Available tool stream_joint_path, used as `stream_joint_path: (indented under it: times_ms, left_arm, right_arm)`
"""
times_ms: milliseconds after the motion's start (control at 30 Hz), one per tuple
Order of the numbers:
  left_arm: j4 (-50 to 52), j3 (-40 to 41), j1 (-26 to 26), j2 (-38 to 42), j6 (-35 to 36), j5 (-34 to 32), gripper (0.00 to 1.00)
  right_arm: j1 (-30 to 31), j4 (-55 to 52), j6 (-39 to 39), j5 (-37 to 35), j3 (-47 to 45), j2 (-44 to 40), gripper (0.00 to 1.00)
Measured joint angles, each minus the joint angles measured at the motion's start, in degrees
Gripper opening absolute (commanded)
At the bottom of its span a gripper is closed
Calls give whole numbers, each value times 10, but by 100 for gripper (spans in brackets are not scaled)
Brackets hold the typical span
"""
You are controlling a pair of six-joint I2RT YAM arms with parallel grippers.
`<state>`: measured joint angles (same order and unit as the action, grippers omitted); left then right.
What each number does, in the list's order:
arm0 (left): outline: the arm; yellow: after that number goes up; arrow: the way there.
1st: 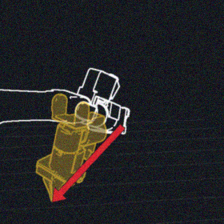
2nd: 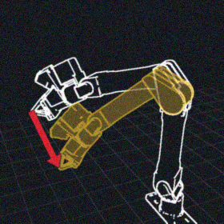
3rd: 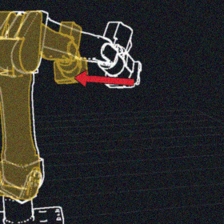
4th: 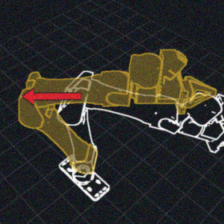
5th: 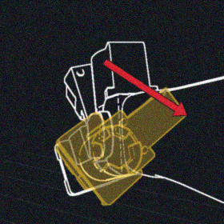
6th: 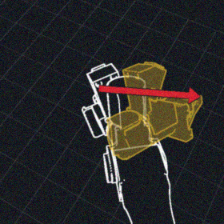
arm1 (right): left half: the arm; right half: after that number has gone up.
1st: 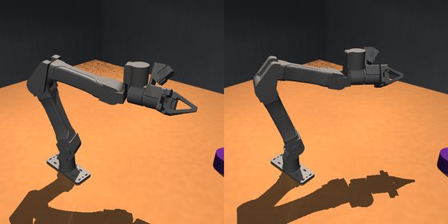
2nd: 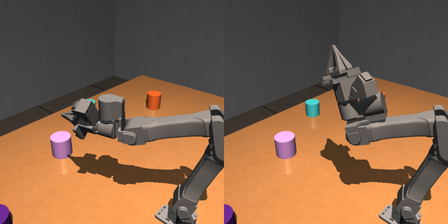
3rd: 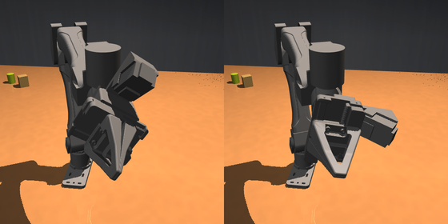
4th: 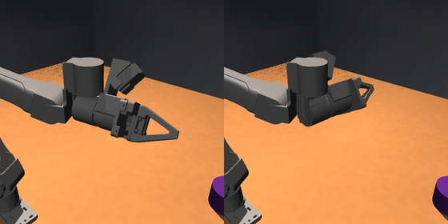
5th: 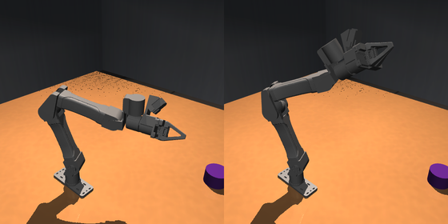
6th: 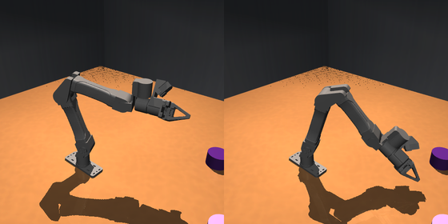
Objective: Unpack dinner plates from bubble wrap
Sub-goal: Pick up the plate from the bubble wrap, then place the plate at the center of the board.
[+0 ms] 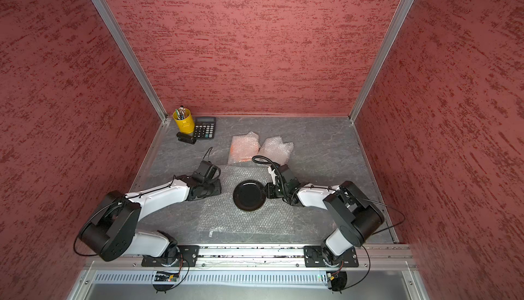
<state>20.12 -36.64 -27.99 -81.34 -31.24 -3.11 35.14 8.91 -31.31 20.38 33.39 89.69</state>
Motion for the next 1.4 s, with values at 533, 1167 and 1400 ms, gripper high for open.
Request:
stream_joint_path:
  times_ms: [533,1167,1400]
  left_arm:
    - [0,0,0,0,0,0,40]
    - [0,0,0,0,0,0,40]
    - [0,0,0,0,0,0,40]
  right_arm:
    - [-9,16,-6,14,-16,-37,0]
    - [-129,101,-54,99,-32,-118,0]
    - [-215,120,-66,111,-32,-125,0]
